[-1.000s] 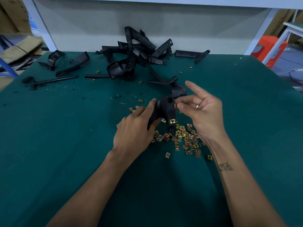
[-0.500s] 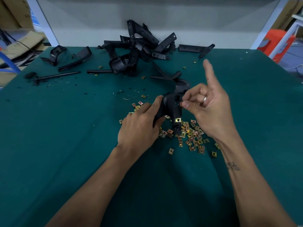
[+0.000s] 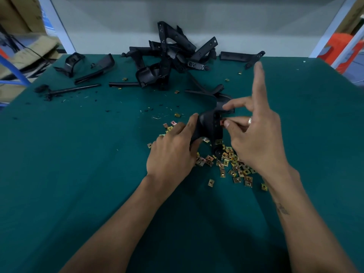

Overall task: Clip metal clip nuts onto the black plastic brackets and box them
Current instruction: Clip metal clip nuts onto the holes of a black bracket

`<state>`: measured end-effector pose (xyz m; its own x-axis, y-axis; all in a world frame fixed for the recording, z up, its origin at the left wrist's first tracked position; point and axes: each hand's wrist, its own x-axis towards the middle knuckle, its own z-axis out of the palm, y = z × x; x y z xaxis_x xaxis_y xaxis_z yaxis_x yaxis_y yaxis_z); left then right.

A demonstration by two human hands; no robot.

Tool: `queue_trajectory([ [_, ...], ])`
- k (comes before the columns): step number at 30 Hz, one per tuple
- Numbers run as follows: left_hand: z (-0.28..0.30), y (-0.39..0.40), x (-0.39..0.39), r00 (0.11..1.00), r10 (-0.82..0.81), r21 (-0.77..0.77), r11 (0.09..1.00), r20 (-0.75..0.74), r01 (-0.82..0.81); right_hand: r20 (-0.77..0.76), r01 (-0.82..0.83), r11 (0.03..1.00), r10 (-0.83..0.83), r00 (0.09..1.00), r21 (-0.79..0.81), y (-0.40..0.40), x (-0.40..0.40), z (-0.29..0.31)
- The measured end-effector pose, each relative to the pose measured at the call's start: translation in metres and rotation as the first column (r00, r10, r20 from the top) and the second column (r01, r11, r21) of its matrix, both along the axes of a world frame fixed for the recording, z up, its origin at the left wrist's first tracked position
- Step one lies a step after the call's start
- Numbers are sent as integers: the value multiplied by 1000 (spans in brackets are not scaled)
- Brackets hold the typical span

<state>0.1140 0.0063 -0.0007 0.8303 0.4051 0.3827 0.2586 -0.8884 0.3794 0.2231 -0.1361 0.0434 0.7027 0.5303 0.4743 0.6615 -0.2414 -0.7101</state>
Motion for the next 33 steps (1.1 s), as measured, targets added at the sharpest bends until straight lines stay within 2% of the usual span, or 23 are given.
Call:
queue_trajectory([
  [10, -2, -2, -1, 999, -12, 82, 997, -31, 14, 55, 14, 1000, -13, 998, -28, -1, 1, 2],
  [12, -2, -3, -1, 1000, -17, 70, 997, -22, 18, -38, -1, 1000, 2, 999, 25, -2, 6, 0],
  [14, -1, -3, -1, 1000, -15, 45, 999, 1, 15, -204, -11, 994, 33, 978, 111, -1, 11, -3],
  [18, -1, -3, -2, 999, -17, 25, 1000, 30, 16, -523, 73, 951, 101, 846, 302, 2, 13, -7],
  [21, -1, -1, -2, 996, -28, -6, 1000, 79, 28, -691, 157, 890, 211, 691, 428, 4, 8, -8],
  [25, -3, 0, -2, 988, 2, -67, 998, 155, 9, -808, 221, 835, 364, 463, 503, 9, 3, -10],
  [27, -4, 0, -1, 985, 17, -94, 996, 170, -1, -825, 256, 810, 417, 382, 528, 13, -1, -10],
  [29, -5, 1, -1, 983, 26, -120, 993, 180, -5, -829, 280, 802, 416, 373, 528, 16, -6, -10],
  [33, -6, 3, 0, 980, 29, -145, 989, 195, 0, -815, 341, 779, 348, 463, 526, 23, -16, -10],
])
